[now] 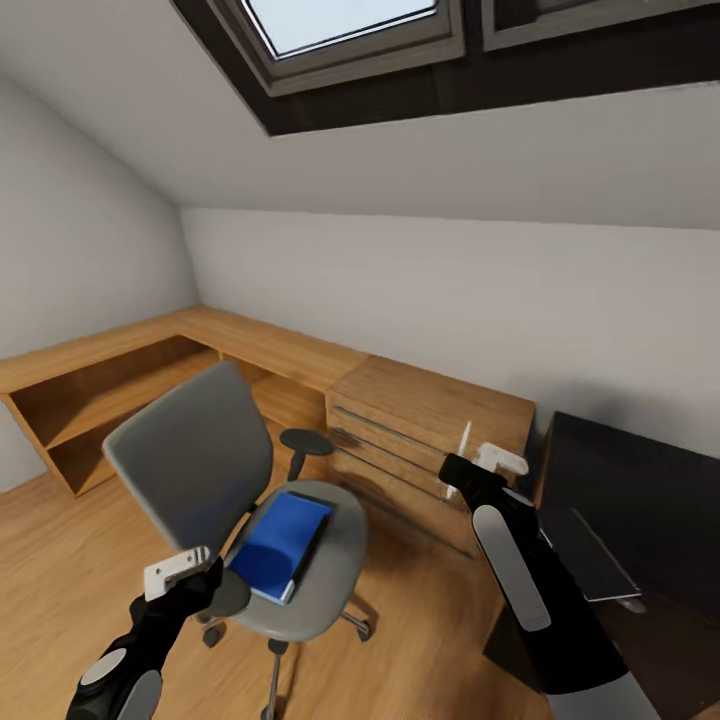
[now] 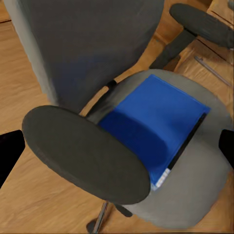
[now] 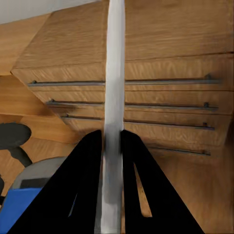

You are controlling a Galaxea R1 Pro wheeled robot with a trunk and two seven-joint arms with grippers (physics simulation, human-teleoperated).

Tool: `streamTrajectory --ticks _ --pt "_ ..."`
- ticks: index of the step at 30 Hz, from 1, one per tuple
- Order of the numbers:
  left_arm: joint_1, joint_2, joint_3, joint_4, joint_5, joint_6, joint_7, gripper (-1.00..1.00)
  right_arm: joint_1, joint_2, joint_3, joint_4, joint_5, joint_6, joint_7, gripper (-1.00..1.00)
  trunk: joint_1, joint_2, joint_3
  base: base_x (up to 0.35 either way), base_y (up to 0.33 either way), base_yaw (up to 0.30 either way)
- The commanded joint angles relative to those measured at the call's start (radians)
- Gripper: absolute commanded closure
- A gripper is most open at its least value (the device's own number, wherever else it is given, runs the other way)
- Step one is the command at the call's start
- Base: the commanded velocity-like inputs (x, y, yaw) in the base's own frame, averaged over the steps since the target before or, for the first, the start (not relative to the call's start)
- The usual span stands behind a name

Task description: In the bedroom, organize the workspace by keeping the computer under the desk, ensuring the monitor is on the desk, placing the keyboard on the desk next to the monitor, placing the mouse on the desk next to the keyboard, moving the folder from the swivel chair onto the desk next to the mouse, stacking the notebook on top of the folder with the pen on top of the notebook, and positioning the swivel chair next to the desk.

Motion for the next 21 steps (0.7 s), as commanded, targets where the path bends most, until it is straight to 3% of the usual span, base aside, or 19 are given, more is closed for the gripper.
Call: streamTrajectory --ticks 1,8,13,21 --pt "0.000 0.001 -0.002 -0.002 0.010 0.002 0.010 -1.00 -0.001 0.000 0.001 -0.001 -0.008 0.001 -0.008 1.00 0.000 -0.001 -0.001 0.000 -0.295 -0.266" --pt "0.000 0.002 -0.002 -0.002 0.009 0.002 0.014 -1.00 -0.001 -0.003 0.001 0.000 -0.008 0.001 -0.009 1.00 0.000 -0.001 -0.001 0.000 -0.305 -0.266" --pt "0.000 0.001 -0.002 -0.002 0.010 0.001 0.061 -1.00 -0.001 -0.003 0.001 0.000 -0.008 0.001 -0.009 1.00 0.000 -0.001 -0.001 0.000 -0.308 -0.264" --pt "0.000 0.002 -0.002 -0.002 0.009 0.001 0.081 -1.00 -0.001 -0.005 0.000 0.025 -0.005 0.000 -0.006 1.00 0.000 -0.001 -0.001 0.001 -0.314 -0.060"
